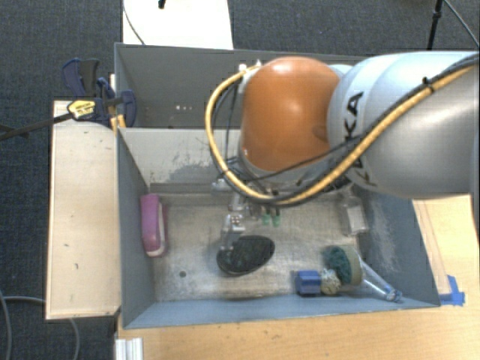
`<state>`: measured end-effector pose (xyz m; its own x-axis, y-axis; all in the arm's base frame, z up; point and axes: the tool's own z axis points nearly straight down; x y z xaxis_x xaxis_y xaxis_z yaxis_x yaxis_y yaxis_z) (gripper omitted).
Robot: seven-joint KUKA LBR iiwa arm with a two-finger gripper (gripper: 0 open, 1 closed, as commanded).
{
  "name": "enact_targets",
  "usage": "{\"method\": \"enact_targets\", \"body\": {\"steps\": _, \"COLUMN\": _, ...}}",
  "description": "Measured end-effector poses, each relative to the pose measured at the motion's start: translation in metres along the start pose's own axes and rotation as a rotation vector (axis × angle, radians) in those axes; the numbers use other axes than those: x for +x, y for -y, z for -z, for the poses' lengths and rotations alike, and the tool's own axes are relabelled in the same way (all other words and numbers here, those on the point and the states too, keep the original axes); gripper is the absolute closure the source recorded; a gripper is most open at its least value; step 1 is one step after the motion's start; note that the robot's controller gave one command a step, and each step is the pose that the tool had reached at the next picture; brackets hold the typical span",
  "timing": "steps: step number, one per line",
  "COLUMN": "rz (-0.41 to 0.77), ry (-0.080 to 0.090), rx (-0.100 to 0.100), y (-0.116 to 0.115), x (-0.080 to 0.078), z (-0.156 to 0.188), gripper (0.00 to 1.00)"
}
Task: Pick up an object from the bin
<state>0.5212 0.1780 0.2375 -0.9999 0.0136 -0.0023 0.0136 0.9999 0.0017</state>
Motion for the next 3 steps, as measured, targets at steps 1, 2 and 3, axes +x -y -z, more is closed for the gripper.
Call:
{"method": "enact_targets", "body": {"steps": 1, "rz": 0.11, "ry": -0.008, "rx": 0.005, "y": 0.085, "x": 0.011, "z": -0.09, "gripper": 0.0}}
{"method": "enact_targets", "body": {"steps": 2, "rz": 0.043, "ry": 0.001, "rx": 0.0, "y": 0.08, "x": 0.009, "z": -0.166, "gripper": 0.0}}
{"method": "enact_targets", "body": {"steps": 3, "rz": 0.04, "ry": 0.01, "rx": -0.001, "y": 0.08, "x": 0.005, "z": -0.161, "gripper": 1.0}}
